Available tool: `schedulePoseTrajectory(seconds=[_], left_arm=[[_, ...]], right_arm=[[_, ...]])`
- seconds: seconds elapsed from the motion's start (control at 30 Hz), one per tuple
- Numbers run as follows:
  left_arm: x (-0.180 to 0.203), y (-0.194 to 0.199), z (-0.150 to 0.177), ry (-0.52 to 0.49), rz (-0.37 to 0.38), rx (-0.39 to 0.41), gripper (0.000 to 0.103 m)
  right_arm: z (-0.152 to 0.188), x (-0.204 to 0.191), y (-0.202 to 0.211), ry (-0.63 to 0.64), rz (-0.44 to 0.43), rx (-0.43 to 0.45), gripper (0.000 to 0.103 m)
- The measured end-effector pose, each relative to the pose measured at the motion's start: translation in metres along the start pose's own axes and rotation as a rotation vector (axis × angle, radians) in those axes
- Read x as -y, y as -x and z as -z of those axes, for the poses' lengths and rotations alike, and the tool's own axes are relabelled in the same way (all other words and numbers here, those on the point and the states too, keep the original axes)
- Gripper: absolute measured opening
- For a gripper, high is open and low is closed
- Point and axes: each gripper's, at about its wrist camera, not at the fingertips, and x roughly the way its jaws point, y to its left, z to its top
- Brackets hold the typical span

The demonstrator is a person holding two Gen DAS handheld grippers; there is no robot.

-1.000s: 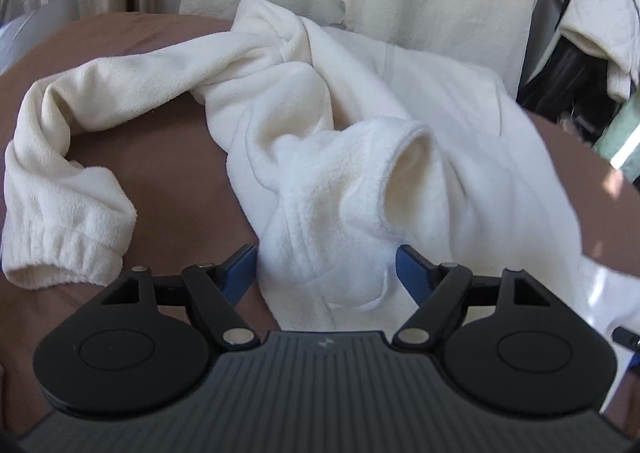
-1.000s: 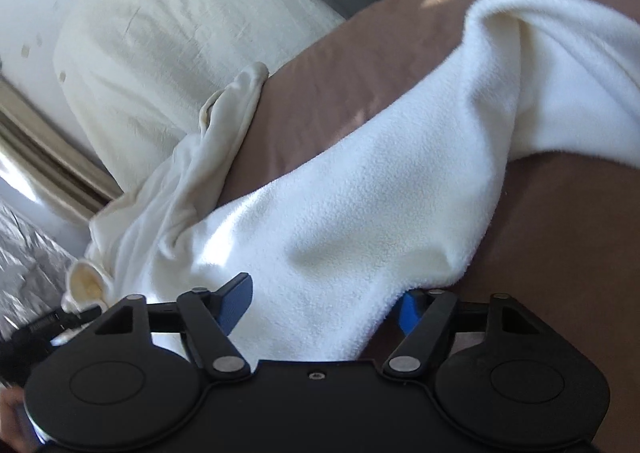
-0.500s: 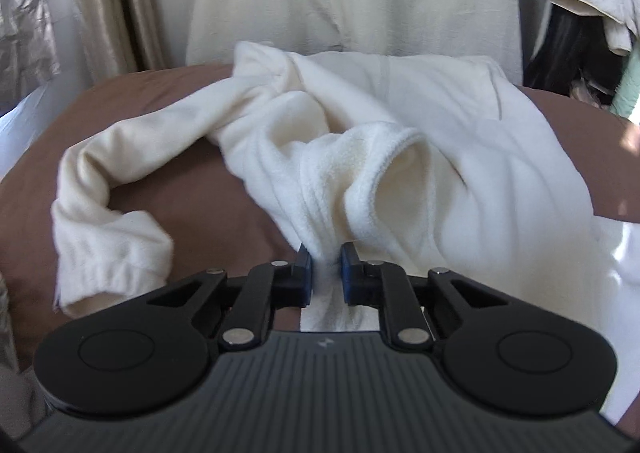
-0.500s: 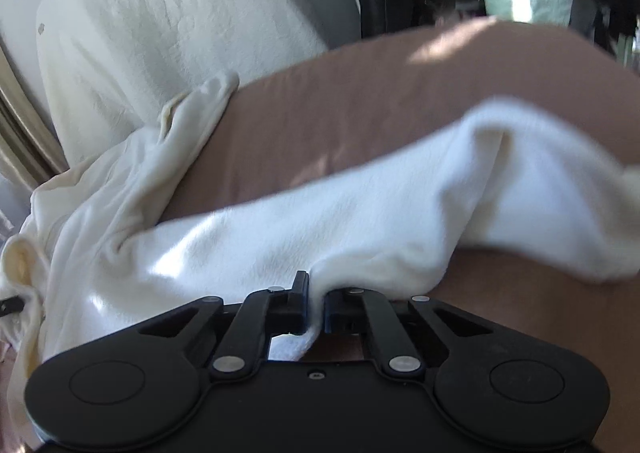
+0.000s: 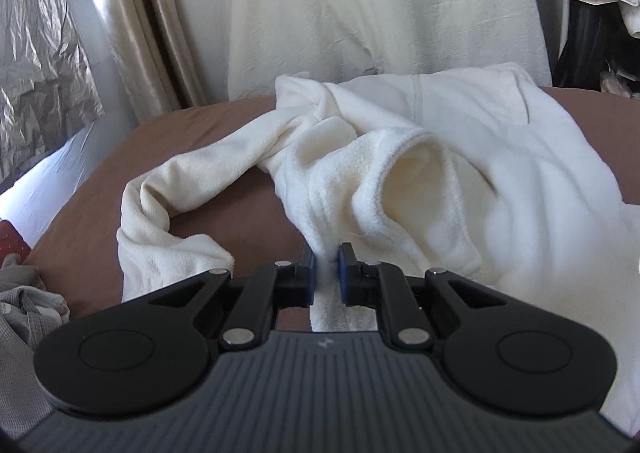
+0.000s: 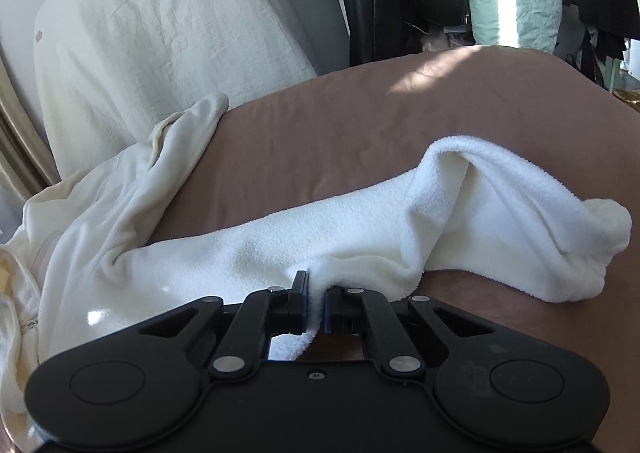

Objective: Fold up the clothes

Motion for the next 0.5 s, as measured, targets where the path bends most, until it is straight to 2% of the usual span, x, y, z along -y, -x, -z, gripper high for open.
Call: schedulePoseTrajectory(seconds=[0.17, 0.37, 0.5], left_arm=[[-0.003, -0.006, 0.0, 0.02, 0.001, -0.019, 0.011], [0.005, 0.0, 0.0, -0.046, 0.021, -0.001, 0.01], [0.005, 0.005, -0.002, -0.032, 0.033, 0.011, 0.01]], right_arm=[[0.001, -0.003, -0.002, 0.045, 0.016, 0.009, 0.007], [0.003, -0.001, -0.004, 0.027, 0.019, -0.002, 0.007], [0.006, 0.002, -0.006, 0.005, 0.024, -0.01, 0.007]])
